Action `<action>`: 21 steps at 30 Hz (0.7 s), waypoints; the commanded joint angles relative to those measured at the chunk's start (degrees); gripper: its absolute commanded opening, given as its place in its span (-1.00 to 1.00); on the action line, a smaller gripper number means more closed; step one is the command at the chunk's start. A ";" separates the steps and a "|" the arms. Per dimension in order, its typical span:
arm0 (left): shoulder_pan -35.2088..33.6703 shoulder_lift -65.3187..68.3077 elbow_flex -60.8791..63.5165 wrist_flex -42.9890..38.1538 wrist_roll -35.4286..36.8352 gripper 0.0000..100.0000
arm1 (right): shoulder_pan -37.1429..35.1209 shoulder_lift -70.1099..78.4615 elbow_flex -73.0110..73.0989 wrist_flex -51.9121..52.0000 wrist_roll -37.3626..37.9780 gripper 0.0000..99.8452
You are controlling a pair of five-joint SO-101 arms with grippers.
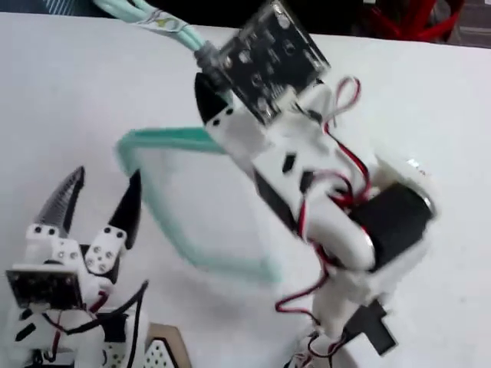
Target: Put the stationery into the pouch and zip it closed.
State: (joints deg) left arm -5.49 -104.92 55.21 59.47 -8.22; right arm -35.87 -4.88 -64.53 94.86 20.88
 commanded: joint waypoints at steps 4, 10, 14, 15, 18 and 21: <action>-3.03 0.22 -1.85 -1.41 -0.44 -0.51 | 1.36 -0.92 0.09 -0.04 -0.62 -0.96; -2.68 0.22 0.00 -1.32 0.09 -0.51 | 1.71 -1.19 0.09 0.92 -0.53 -0.96; 2.33 0.22 0.00 -1.49 3.87 -0.51 | 1.45 -0.92 0.09 1.36 -0.62 -0.96; 4.70 0.22 -0.26 -1.41 5.01 -0.51 | 1.45 -0.75 0.26 1.19 -0.70 -0.96; 12.09 0.22 -1.23 -1.32 6.24 -0.51 | 0.48 -0.66 0.35 1.10 -0.70 -0.96; 15.43 0.31 -1.32 -0.79 6.33 -0.51 | -1.19 -1.01 0.35 1.10 -0.70 -0.96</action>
State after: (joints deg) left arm 6.46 -104.92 55.38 59.47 -2.77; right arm -35.52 -4.70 -64.00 96.09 20.70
